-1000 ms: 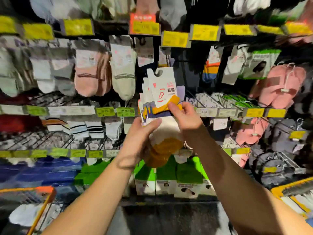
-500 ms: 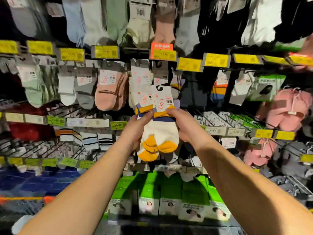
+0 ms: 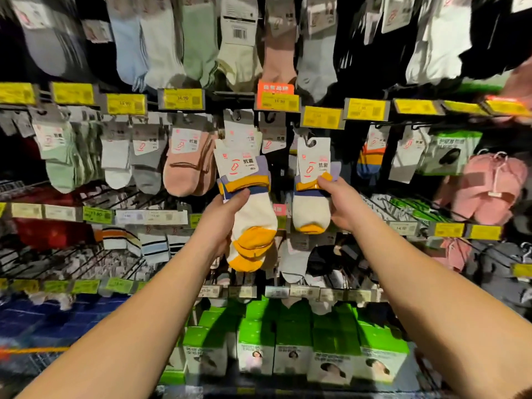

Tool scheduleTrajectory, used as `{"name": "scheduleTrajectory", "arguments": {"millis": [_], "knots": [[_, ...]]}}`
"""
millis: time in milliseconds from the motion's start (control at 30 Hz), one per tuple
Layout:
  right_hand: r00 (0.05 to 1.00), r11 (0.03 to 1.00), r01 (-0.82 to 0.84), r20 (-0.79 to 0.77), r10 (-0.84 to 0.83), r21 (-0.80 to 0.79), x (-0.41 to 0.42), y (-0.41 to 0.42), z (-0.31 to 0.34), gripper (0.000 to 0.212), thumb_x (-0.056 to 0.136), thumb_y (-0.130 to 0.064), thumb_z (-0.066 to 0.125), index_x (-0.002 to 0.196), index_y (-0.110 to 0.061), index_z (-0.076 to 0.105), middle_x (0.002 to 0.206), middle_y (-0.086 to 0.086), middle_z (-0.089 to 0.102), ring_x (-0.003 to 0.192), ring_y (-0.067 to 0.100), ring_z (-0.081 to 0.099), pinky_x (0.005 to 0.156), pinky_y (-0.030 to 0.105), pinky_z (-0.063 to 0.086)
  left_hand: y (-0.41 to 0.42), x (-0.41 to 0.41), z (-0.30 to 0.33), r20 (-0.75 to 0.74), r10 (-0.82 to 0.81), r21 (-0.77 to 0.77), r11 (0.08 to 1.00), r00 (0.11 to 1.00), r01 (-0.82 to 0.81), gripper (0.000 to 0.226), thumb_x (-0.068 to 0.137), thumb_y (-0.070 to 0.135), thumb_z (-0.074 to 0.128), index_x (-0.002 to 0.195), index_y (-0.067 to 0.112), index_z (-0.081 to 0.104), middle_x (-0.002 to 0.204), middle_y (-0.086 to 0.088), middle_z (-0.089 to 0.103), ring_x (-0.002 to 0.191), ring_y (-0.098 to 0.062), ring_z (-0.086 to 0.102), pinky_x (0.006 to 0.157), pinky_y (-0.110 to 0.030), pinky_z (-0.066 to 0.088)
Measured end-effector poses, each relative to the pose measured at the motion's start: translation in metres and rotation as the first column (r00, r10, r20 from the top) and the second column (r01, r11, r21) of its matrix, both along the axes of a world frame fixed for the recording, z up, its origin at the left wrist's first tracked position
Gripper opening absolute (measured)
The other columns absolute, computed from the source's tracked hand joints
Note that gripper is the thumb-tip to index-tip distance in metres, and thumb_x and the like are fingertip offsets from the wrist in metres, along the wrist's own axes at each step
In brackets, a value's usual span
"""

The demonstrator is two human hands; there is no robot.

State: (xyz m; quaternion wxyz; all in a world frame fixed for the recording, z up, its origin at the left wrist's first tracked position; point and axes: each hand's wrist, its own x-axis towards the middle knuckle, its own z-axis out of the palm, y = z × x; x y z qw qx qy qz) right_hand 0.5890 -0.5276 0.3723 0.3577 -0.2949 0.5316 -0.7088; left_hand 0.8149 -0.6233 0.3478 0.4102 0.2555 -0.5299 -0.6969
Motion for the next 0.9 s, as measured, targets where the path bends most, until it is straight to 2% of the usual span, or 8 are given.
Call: {"name": "scheduleTrajectory", "arguments": {"millis": [133, 267, 333, 433, 533, 667, 833, 900], "knots": [[0.997, 0.997, 0.067, -0.035, -0.066, 0.039, -0.022, -0.012, 0.002, 0.029, 0.103, -0.023, 0.054, 0.132, -0.019, 0.052, 0.127, 0.007, 0.067, 0.110, 0.028, 0.067, 0.089, 0.047, 0.057, 0.009, -0.011, 0.005, -0.054, -0.071, -0.024, 0.997, 0.996, 0.070, 0.035, 0.098, 0.016, 0.059, 0.133, 0.014, 0.059, 0.120, -0.013, 0.072, 0.103, -0.031, 0.072, 0.083, -0.041, 0.058], [0.996, 0.996, 0.062, -0.062, -0.058, 0.068, -0.037, -0.025, 0.008, 0.030, 0.102, -0.028, 0.057, 0.131, -0.020, 0.052, 0.126, 0.004, 0.067, 0.110, 0.025, 0.066, 0.081, 0.041, 0.058, 0.012, -0.022, 0.008, -0.085, -0.088, -0.049, 0.995, 0.993, 0.084, 0.043, 0.097, 0.019, 0.060, 0.140, 0.014, 0.054, 0.126, -0.013, 0.069, 0.112, -0.033, 0.068, 0.092, -0.045, 0.056], [0.994, 0.993, 0.065, -0.094, -0.056, 0.099, -0.045, -0.033, 0.011, 0.028, 0.099, -0.033, 0.060, 0.125, -0.022, 0.054, 0.129, 0.005, 0.065, 0.116, 0.026, 0.063, 0.095, 0.048, 0.054, 0.012, -0.026, 0.011, -0.093, -0.080, -0.058, 0.996, 0.992, 0.075, 0.050, 0.092, 0.024, 0.065, 0.140, 0.014, 0.054, 0.127, -0.013, 0.069, 0.114, -0.033, 0.067, 0.098, -0.049, 0.053], [0.993, 0.989, 0.054, -0.113, -0.038, 0.137, -0.065, -0.050, 0.006, 0.048, 0.090, -0.043, 0.066, 0.130, -0.021, 0.051, 0.134, 0.006, 0.062, 0.122, 0.029, 0.059, 0.105, 0.059, 0.046, 0.010, -0.031, 0.014, -0.086, -0.081, -0.086, 0.994, 0.993, 0.074, 0.055, 0.087, 0.028, 0.069, 0.138, 0.014, 0.055, 0.127, -0.013, 0.069, 0.115, -0.033, 0.067, 0.100, -0.050, 0.051], [0.994, 0.988, 0.041, -0.105, -0.025, 0.150, -0.069, -0.056, 0.004, 0.037, 0.096, -0.038, 0.063, 0.127, -0.020, 0.054, 0.126, 0.007, 0.066, 0.114, 0.031, 0.065, 0.099, 0.061, 0.049, 0.009, -0.036, 0.015, -0.086, -0.084, -0.089, 0.993, 0.993, 0.076, 0.051, 0.091, 0.025, 0.066, 0.139, 0.013, 0.055, 0.127, -0.013, 0.069, 0.114, -0.033, 0.067, 0.100, -0.050, 0.052], [0.995, 0.991, 0.017, -0.098, -0.004, 0.131, -0.068, -0.057, 0.000, 0.016, 0.101, -0.032, 0.057, 0.112, -0.021, 0.055, 0.123, 0.008, 0.067, 0.111, 0.029, 0.066, 0.097, 0.054, 0.053, 0.008, -0.043, 0.012, -0.071, -0.074, -0.083, 0.994, 0.995, 0.068, 0.054, 0.089, 0.027, 0.067, 0.139, 0.014, 0.054, 0.127, -0.012, 0.069, 0.115, -0.033, 0.066, 0.102, -0.051, 0.050], [0.988, 0.984, 0.060, -0.148, -0.034, 0.170, -0.078, -0.072, 0.007, 0.032, 0.101, -0.033, 0.058, 0.126, -0.015, 0.050, 0.126, 0.013, 0.065, 0.100, 0.027, 0.069, 0.086, 0.048, 0.059, 0.008, -0.051, 0.012, -0.058, -0.079, -0.068, 0.995, 0.995, 0.075, 0.037, 0.098, 0.021, 0.059, 0.134, 0.016, 0.057, 0.125, -0.012, 0.070, 0.115, -0.032, 0.067, 0.102, -0.050, 0.051], [0.976, 0.965, 0.095, -0.212, -0.042, 0.243, -0.080, -0.077, 0.010, 0.040, 0.101, -0.037, 0.056, 0.133, -0.015, 0.047, 0.130, 0.008, 0.060, 0.100, 0.022, 0.063, 0.080, 0.039, 0.056, 0.009, -0.055, 0.014, -0.061, -0.089, -0.060, 0.995, 0.994, 0.085, 0.035, 0.099, 0.019, 0.058, 0.133, 0.017, 0.058, 0.124, -0.012, 0.070, 0.113, -0.032, 0.068, 0.100, -0.048, 0.052]]}}
